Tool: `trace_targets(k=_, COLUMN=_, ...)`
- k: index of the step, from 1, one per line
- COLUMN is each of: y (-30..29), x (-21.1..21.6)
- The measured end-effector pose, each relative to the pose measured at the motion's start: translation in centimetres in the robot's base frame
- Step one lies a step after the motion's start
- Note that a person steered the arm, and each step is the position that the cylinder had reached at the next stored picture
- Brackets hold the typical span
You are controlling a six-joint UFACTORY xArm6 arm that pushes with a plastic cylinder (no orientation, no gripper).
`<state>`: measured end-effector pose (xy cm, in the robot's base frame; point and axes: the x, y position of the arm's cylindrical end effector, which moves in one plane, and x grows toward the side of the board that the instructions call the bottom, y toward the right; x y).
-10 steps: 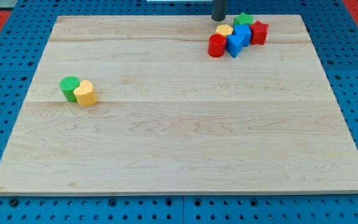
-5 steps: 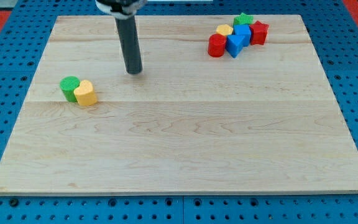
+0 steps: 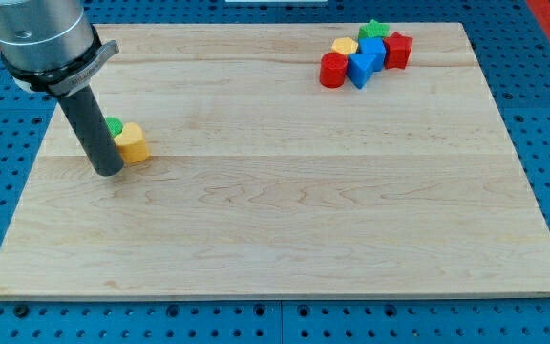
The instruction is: Move the green circle towards the group of blocks
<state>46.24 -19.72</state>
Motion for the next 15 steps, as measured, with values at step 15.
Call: trace_targets(k=15, y=9.2, x=-12.6)
